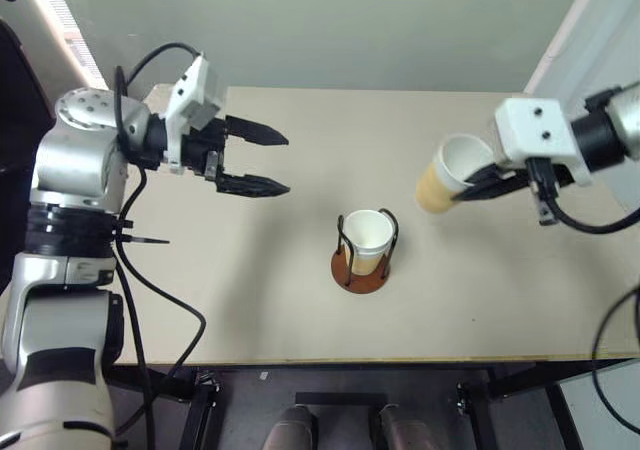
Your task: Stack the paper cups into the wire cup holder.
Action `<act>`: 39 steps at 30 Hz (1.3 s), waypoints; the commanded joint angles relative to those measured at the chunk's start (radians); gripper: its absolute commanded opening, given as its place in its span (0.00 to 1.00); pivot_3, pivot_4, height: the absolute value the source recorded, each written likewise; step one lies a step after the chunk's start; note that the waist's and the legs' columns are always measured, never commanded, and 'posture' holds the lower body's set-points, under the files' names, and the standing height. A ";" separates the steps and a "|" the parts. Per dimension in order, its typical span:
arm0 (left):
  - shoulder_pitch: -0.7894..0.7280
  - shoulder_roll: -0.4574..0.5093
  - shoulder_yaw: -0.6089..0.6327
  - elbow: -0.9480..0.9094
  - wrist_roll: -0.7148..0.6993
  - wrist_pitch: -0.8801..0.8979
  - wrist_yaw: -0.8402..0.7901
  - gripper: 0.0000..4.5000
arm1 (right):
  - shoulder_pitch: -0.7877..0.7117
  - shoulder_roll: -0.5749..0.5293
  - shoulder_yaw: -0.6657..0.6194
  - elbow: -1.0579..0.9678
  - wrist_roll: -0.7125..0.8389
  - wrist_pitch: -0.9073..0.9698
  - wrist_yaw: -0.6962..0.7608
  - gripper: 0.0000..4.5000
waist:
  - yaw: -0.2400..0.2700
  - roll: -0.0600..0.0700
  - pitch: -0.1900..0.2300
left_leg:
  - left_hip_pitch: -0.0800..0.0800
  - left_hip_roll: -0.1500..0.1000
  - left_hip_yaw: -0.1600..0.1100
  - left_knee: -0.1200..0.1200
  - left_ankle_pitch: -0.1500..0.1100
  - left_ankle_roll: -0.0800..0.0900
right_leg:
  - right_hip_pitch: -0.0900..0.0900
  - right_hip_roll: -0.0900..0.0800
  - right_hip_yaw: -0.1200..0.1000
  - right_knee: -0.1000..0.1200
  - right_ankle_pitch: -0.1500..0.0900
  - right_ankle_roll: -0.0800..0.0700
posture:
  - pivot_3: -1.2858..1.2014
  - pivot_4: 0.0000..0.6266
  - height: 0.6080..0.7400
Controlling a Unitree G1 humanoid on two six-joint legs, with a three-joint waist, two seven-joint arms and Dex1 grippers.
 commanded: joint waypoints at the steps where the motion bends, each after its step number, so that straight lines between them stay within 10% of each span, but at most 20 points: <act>1: -0.026 0.005 0.016 -0.009 -0.010 -0.015 -0.028 1.00 | -0.079 0.055 0.031 0.008 -0.005 0.008 0.012 0.00 | 0.001 0.000 0.000 | 0.000 0.000 0.000 0.000 0.000 0.000 | 0.000 0.000 0.000 0.000 0.000 0.000 | 0.52 0.24 1.00; 30: 0.006 0.008 -0.008 -0.062 0.004 -0.029 -0.016 1.00 | 0.004 0.255 0.201 0.069 -0.179 -0.201 0.013 0.00 | -0.002 0.000 0.000 | -0.005 0.000 -0.001 0.000 0.005 -0.007 | -0.005 0.000 0.000 0.001 -0.001 -0.001 | 0.52 0.24 1.00; 39: 0.007 0.011 -0.012 -0.060 0.008 -0.032 -0.020 1.00 | -0.047 0.304 0.134 0.083 -0.162 -0.112 -0.034 0.59 | -0.003 0.000 0.000 | -0.005 0.000 -0.001 0.000 0.005 -0.007 | -0.006 0.000 0.000 0.001 -0.001 -0.001 | 0.52 0.24 1.00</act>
